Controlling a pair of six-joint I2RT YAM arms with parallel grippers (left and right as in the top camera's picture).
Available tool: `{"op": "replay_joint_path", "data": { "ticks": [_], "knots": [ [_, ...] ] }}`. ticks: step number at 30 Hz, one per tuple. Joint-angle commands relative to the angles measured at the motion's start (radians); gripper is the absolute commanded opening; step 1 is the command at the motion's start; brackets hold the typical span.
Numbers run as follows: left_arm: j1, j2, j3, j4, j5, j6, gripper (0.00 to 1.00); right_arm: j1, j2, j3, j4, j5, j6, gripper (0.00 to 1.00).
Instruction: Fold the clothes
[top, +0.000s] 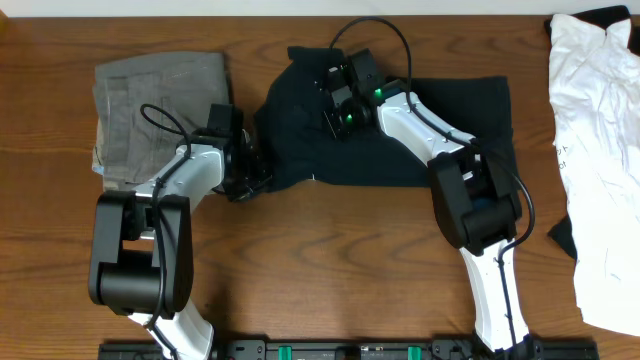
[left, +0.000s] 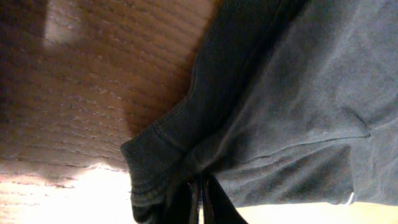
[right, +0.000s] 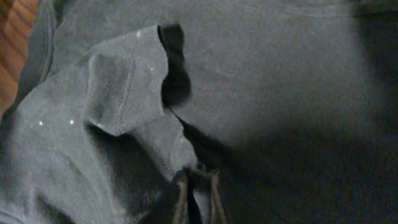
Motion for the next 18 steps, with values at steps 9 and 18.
{"op": "replay_joint_path", "data": {
  "ticks": [9,18],
  "knots": [
    [0.005,0.014,-0.015,-0.011,-0.077,0.014,0.06,-0.056,0.006,0.012,0.036,0.000,-0.005,0.01],
    [0.005,0.014,-0.015,-0.011,-0.077,0.014,0.07,-0.079,0.006,0.012,0.069,0.006,-0.005,0.45]
  ]
}}
